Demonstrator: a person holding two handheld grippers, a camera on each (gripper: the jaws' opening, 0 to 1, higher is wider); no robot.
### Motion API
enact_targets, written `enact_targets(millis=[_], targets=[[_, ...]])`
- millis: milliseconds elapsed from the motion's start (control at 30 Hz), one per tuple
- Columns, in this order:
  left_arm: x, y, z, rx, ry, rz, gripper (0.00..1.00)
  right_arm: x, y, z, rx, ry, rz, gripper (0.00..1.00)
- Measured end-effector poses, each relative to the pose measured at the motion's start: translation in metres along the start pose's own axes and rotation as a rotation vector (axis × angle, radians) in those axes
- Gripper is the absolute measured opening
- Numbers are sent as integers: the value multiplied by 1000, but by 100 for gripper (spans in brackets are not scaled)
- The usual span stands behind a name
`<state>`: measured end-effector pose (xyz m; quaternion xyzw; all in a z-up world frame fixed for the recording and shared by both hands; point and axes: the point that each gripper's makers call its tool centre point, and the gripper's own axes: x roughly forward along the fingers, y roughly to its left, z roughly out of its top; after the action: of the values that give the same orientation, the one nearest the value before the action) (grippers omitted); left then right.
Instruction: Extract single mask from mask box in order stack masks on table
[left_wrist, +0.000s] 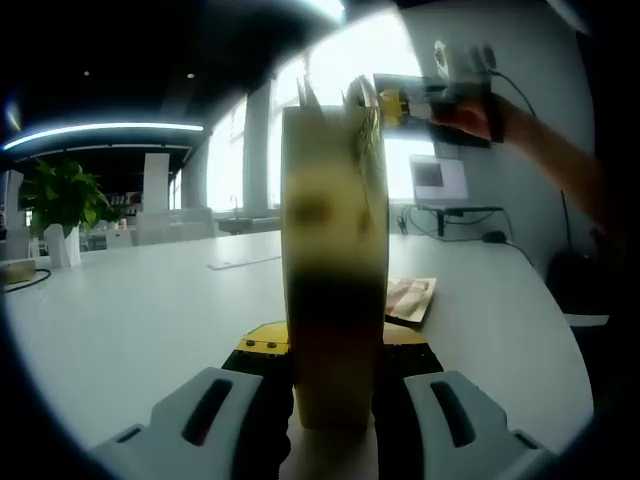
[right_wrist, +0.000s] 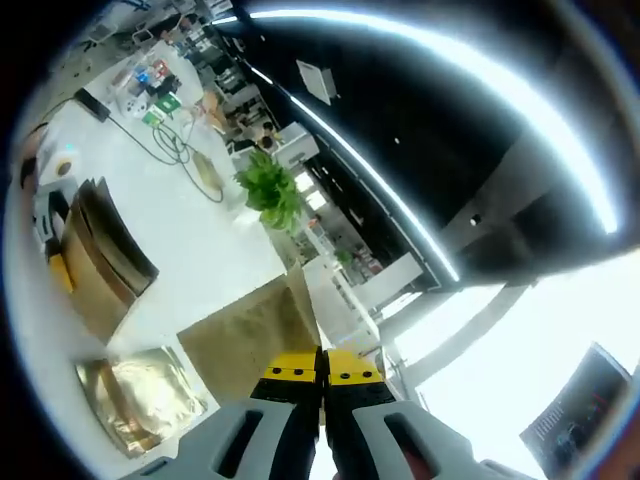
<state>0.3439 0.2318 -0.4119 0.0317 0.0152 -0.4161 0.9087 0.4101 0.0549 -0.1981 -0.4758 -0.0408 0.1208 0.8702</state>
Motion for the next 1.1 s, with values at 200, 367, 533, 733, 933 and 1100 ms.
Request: enact_targets(millis=[200, 367, 533, 733, 933, 1100], targets=[[0, 0, -1, -1, 5, -3, 20, 8, 9, -8, -52, 32, 29, 0], [0, -1, -1, 0, 6, -1, 20, 14, 15, -10, -32, 33, 43, 0], [0, -1, -1, 0, 8, -2, 20, 21, 25, -17, -6, 43, 67, 0], [1, -1, -1, -1, 9, -3, 20, 25, 34, -21, 3, 52, 86, 0], [0, -1, -1, 0, 9, -3, 20, 33, 41, -32, -56, 104, 93, 0], [1, -1, -1, 0, 9, -3, 20, 33, 47, -33, -47, 102, 114, 0]])
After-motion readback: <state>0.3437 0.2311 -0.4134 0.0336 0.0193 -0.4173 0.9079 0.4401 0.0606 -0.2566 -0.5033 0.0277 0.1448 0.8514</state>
